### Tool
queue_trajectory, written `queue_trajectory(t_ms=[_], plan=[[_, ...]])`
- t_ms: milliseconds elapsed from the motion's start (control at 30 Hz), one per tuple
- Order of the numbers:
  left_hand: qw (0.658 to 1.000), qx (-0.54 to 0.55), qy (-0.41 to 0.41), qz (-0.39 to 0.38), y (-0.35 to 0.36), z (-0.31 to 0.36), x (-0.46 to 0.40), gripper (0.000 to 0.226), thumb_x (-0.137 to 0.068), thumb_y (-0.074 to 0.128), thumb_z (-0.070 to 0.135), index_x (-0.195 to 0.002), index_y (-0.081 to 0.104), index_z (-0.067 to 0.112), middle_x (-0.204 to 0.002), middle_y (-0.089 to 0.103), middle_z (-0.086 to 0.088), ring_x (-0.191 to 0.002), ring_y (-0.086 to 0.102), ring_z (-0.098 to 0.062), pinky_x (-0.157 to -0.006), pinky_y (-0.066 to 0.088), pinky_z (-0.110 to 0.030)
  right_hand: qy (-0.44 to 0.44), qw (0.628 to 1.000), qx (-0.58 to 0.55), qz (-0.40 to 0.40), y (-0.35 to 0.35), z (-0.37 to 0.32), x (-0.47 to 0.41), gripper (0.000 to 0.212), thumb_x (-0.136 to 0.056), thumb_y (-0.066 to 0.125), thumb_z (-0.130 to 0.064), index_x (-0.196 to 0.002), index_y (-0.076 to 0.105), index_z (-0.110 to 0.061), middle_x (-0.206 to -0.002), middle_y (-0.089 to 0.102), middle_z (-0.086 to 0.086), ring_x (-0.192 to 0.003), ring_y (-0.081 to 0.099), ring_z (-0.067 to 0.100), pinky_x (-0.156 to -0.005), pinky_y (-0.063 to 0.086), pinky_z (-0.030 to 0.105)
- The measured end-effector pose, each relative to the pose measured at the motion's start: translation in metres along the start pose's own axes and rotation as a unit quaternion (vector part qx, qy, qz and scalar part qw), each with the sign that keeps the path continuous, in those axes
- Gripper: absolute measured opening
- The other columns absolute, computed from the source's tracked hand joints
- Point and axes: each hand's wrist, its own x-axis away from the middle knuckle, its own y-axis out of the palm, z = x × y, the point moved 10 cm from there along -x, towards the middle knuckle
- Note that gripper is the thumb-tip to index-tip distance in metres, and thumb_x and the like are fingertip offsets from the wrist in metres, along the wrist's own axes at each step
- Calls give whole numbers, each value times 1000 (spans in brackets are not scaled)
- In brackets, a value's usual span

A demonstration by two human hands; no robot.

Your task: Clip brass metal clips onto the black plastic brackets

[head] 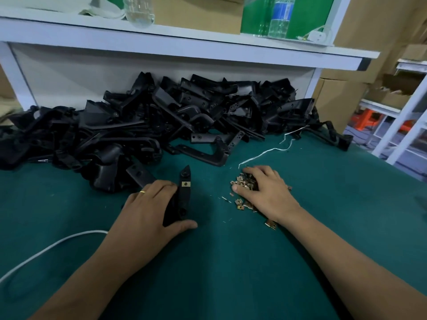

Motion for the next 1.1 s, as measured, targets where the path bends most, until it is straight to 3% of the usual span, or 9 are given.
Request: queue_trajectory(t_ms=[100,200,267,367,433,600,800,933,1100], plan=[[1000,11,-7,3,0,-4,1,84,-77,53,85,-133,56,23,-130,50,17,-117,51,-10,-103,49,-42,-15,997,-72,-9,-7,-5,15,73,-88,44,-85,-152,38,-49,-162,34,-5,-156,18,22,-124,16,41],[1000,6,-8,3,1,-5,0,88,-78,44,91,-134,54,24,-132,49,17,-118,52,-10,-103,48,-42,-67,996,15,-56,1,1,49,96,-74,36,-102,-154,1,-65,-173,-11,-3,-156,-26,11,-127,-9,47],[1000,0,0,9,1,-2,-1,90,-77,40,92,-132,56,23,-131,51,15,-117,53,-11,-101,49,-40,-71,993,67,-70,6,11,57,111,-67,38,-106,-155,-11,-61,-172,-22,-1,-154,-32,11,-128,-10,50],[1000,-4,6,14,0,2,0,87,-78,40,91,-131,55,23,-130,52,14,-117,52,-11,-100,48,-39,-39,994,68,-71,7,12,34,120,-63,36,-108,-158,-9,-51,-173,-14,4,-158,-21,18,-129,-6,50],[1000,-1,2,8,1,1,1,86,-79,44,90,-132,55,23,-130,52,14,-118,53,-12,-101,47,-40,-48,995,63,-63,9,1,14,115,-67,35,-106,-160,2,-47,-171,5,4,-160,-3,22,-129,0,49],[1000,-3,-5,-6,2,-1,0,87,-76,48,86,-135,55,22,-133,50,15,-121,52,-12,-104,45,-40,-79,996,37,9,4,-14,-11,80,-79,43,-92,-140,53,-41,-139,49,-14,-133,40,15,-116,34,42],[1000,-9,0,3,2,1,-1,88,-76,48,86,-134,56,21,-133,53,12,-121,51,-12,-103,45,-42,-121,991,-22,59,-7,-20,-10,40,-87,69,-62,-116,72,-34,-135,57,-14,-130,48,11,-116,37,43],[999,-30,2,26,-3,0,0,87,-74,52,84,-134,57,22,-135,54,11,-127,43,-10,-108,35,-39,-155,980,-27,125,-20,-24,-5,17,-87,79,-42,-101,79,-33,-125,62,-16,-122,51,10,-112,40,44],[995,-91,-11,40,-12,1,-3,89,-71,49,87,-131,61,21,-139,61,4,-141,45,-14,-122,19,-62,-154,982,-10,108,-17,-26,-12,11,-87,80,-37,-96,80,-31,-111,64,-17,-112,49,11,-107,43,45]])
